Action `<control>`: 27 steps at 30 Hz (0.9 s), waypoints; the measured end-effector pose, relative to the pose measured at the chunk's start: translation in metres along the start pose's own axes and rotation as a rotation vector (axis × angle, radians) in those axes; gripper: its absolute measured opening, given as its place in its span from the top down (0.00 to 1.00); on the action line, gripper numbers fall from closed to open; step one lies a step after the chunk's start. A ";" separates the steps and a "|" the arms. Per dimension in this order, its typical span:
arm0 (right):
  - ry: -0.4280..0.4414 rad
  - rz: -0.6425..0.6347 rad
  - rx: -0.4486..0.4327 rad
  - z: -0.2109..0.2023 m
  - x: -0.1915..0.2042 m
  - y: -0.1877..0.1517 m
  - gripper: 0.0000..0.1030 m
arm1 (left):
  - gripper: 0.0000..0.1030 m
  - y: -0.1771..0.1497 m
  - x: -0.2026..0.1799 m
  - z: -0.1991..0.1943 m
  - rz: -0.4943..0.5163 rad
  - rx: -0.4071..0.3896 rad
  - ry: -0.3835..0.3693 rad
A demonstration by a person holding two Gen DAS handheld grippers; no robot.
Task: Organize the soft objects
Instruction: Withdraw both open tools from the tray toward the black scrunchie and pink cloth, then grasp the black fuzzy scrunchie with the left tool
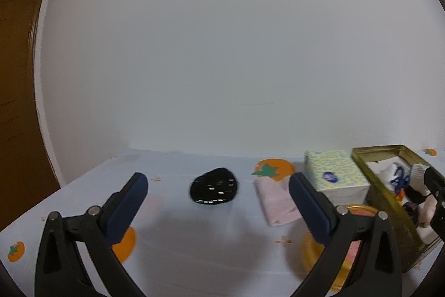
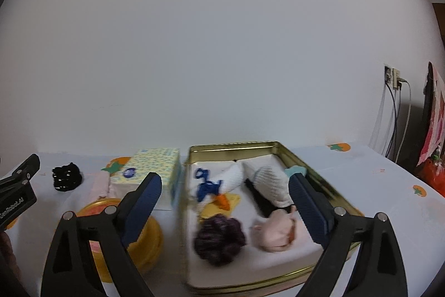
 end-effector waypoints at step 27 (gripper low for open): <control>0.228 0.008 0.055 0.021 0.144 -0.004 0.08 | 0.00 -0.012 0.098 0.045 -0.064 0.050 0.109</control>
Point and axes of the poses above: each gripper's, at about its wrist camera, not at the fingertips, and z roughly the way its jaws point, x to its left, y to its top, the point moved 3 cm from there along z, roughly the way its jaws point, and after that the axes turned 10 degrees about -x, right-handed, at the moved point
